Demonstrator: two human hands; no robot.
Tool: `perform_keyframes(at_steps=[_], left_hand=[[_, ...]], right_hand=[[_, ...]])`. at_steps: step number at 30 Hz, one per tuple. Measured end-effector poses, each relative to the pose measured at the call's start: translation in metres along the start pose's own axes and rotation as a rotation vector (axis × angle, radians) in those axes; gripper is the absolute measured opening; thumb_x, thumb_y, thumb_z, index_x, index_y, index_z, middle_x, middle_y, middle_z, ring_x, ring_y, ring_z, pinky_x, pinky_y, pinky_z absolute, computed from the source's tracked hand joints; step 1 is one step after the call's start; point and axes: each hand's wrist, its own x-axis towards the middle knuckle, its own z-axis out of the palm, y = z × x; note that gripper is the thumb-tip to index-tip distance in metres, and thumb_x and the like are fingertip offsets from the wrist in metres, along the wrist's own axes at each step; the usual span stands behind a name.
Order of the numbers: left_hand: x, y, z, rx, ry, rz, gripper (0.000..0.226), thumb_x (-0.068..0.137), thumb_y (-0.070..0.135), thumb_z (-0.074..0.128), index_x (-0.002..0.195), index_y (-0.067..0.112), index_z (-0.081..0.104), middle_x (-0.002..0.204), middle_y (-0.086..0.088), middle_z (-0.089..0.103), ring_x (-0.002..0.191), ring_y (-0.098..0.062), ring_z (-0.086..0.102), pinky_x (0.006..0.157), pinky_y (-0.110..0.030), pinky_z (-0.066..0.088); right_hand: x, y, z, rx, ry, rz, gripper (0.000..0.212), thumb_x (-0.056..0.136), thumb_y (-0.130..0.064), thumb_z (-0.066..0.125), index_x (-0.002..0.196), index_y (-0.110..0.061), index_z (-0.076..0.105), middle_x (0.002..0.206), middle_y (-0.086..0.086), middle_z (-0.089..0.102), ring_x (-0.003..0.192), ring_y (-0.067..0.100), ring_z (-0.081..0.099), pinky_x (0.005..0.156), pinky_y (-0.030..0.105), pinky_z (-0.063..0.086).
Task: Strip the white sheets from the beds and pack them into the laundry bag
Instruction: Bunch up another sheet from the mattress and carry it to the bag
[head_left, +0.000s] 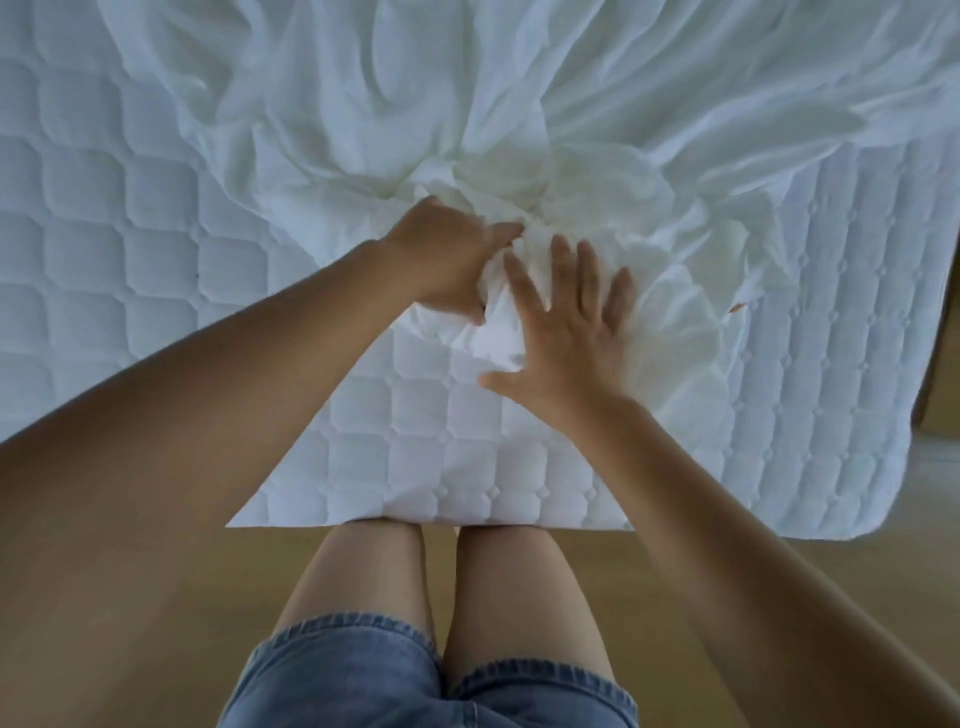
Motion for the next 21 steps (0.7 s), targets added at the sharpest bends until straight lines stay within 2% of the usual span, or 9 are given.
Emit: perform_keyframes(at_steps=[2,4,7,9,12,14,16,18,21], left_hand=[[0.007,-0.003,-0.004,-0.077,-0.059,-0.028,0.101,0.066,0.057,0.074,0.149,0.028,0.023,0.122,-0.005,0.062,0.112,-0.028,0.057,0.095,-0.038,0.043],[0.006,0.0,-0.001,-0.07,-0.034,-0.098,0.109,0.066,0.058,0.073,0.151,0.021,0.016,0.137,-0.01,0.05,0.125,-0.031,0.046,0.104,-0.042,0.035],[-0.011,0.011,0.012,-0.098,0.154,-0.241,0.111,0.074,0.057,0.068,0.152,0.008,0.006,0.156,-0.018,0.019,0.144,-0.034,0.018,0.113,-0.054,0.016],[-0.022,0.021,0.027,0.064,0.274,-0.119,0.118,0.067,0.057,0.073,0.151,0.004,0.009,0.156,-0.022,0.017,0.144,-0.039,0.018,0.11,-0.063,0.018],[-0.017,0.026,0.039,0.25,0.119,-0.009,0.131,0.066,0.051,0.078,0.145,0.01,-0.019,0.158,-0.024,-0.006,0.145,-0.043,-0.002,0.109,-0.067,0.009],[-0.001,0.018,0.034,0.248,0.083,-0.043,0.117,0.081,0.037,0.069,0.146,0.013,-0.025,0.156,-0.025,-0.015,0.144,-0.043,-0.008,0.111,-0.065,0.006],[0.013,0.006,0.029,0.206,0.148,-0.035,0.098,0.087,0.029,0.059,0.151,0.015,-0.013,0.157,-0.026,-0.002,0.145,-0.043,0.006,0.11,-0.061,0.016],[0.025,-0.005,0.021,0.182,0.105,-0.04,0.095,0.085,0.034,0.06,0.153,0.017,-0.004,0.156,-0.023,0.015,0.141,-0.039,0.024,0.106,-0.052,0.026],[0.039,-0.014,0.001,0.153,0.073,-0.027,0.084,0.079,0.042,0.062,0.149,0.018,0.023,0.137,-0.014,0.047,0.118,-0.034,0.052,0.093,-0.043,0.037]], right_hand=[[0.01,0.001,0.011,-0.073,-0.054,0.002,0.116,0.071,-0.057,0.072,0.152,-0.032,-0.008,0.158,0.016,-0.016,0.144,0.038,-0.016,0.109,0.061,-0.011],[0.03,0.011,0.017,-0.083,-0.061,0.014,0.115,0.071,-0.056,0.073,0.151,-0.036,-0.007,0.158,0.016,-0.013,0.144,0.04,-0.013,0.11,0.064,-0.003],[0.057,0.034,0.014,0.046,-0.103,0.024,0.108,0.069,-0.058,0.073,0.151,-0.039,0.005,0.16,0.012,-0.002,0.146,0.036,0.0,0.113,0.057,0.011],[0.071,0.048,0.005,0.156,-0.147,0.013,0.109,0.066,-0.054,0.078,0.151,-0.038,0.011,0.159,0.006,0.008,0.145,0.031,0.01,0.113,0.051,0.02],[0.087,0.057,-0.007,0.244,-0.203,-0.017,0.111,0.062,-0.044,0.083,0.15,-0.037,0.015,0.155,0.0,0.021,0.14,0.029,0.023,0.111,0.048,0.029],[0.096,0.06,-0.013,0.281,-0.228,0.012,0.114,0.062,-0.043,0.083,0.151,-0.034,0.013,0.155,0.0,0.02,0.141,0.028,0.022,0.112,0.049,0.027],[0.101,0.058,-0.019,0.254,-0.192,0.082,0.116,0.065,-0.045,0.081,0.152,-0.032,0.004,0.16,0.004,0.005,0.146,0.027,0.005,0.116,0.053,0.015],[0.095,0.052,-0.022,0.178,-0.098,0.087,0.113,0.072,-0.045,0.075,0.152,-0.031,-0.004,0.16,0.008,-0.01,0.147,0.027,-0.012,0.115,0.057,0.002],[0.077,0.042,-0.018,0.068,-0.113,-0.03,0.125,0.066,-0.058,0.075,0.15,-0.032,-0.015,0.157,0.011,-0.023,0.143,0.033,-0.022,0.11,0.065,-0.002]])
